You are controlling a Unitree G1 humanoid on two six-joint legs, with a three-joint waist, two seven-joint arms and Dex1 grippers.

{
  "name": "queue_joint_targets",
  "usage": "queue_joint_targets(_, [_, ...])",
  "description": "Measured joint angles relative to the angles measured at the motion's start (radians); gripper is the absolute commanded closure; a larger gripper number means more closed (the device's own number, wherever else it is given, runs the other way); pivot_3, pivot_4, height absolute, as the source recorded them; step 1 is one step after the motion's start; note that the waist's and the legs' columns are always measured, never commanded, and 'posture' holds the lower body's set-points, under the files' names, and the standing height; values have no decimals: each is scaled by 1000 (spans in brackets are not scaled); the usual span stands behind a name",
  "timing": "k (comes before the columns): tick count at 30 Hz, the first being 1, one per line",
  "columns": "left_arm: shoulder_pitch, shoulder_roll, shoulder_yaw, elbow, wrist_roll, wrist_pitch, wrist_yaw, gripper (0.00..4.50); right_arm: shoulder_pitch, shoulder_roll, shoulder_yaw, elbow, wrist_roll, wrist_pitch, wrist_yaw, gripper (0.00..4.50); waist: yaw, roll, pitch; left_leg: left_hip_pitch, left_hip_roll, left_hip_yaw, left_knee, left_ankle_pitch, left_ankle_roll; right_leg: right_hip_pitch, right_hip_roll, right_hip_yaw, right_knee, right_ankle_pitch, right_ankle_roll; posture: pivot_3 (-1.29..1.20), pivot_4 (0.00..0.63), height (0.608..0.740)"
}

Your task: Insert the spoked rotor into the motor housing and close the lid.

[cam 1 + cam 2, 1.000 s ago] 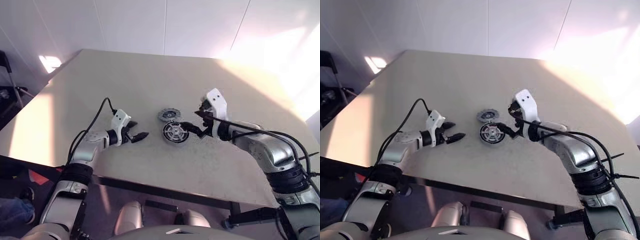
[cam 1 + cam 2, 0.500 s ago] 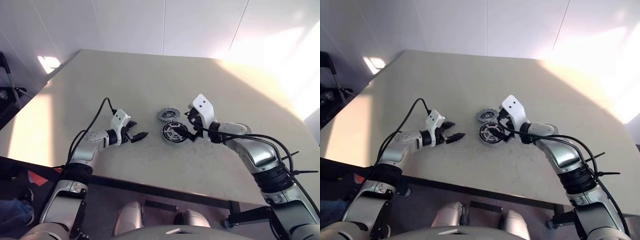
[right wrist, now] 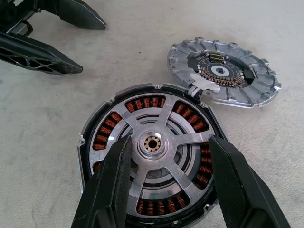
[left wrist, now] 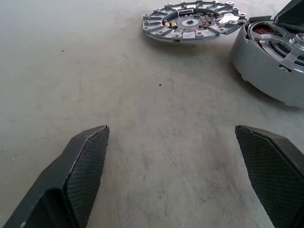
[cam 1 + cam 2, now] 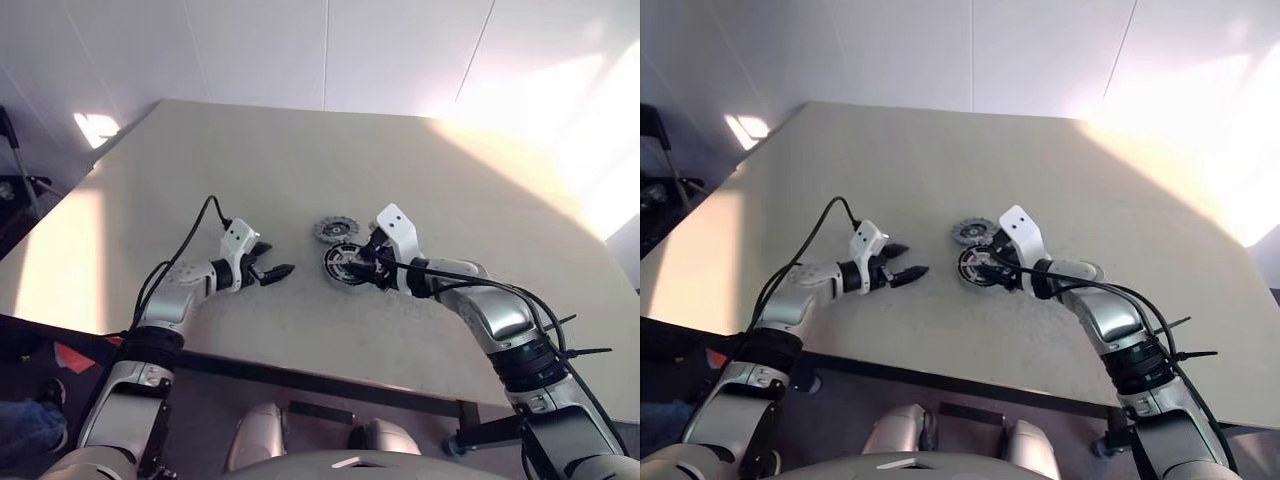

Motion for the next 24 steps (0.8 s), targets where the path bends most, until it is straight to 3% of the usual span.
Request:
queue_joint_targets(5, [6, 2, 0, 0, 0, 0, 5, 0, 16, 0, 10, 21, -38, -45, 21, 1669, 1, -3, -2, 9, 0, 0, 0, -1, 1, 9, 0, 0, -1, 0, 0, 0, 0, 740])
queue_joint_targets(13, [10, 4, 3, 0, 0, -2, 9, 0, 27, -23, -34, -32, -26, -171, 128, 1669, 1, -3, -2, 5, 0, 0, 0, -1, 2, 5, 0, 0, 0, 0, 0, 0, 0, 740])
queue_joint_targets(18, [-2, -11, 1, 13, 1, -5, 12, 0, -106, -247, -28, -64, -81, -374, 377, 1669, 5, -3, -1, 4, 0, 0, 1, -2, 3, 6, 0, 0, -1, 0, 0, 0, 0, 740])
queue_joint_targets(24, [-18, -24, -1, 35, 7, -16, 15, 0, -214, -389, 136, 171, -333, -792, 606, 1669, 1, -3, -1, 3, 0, 0, 1, -3, 5, 4, 0, 0, -1, 0, 0, 0, 0, 740])
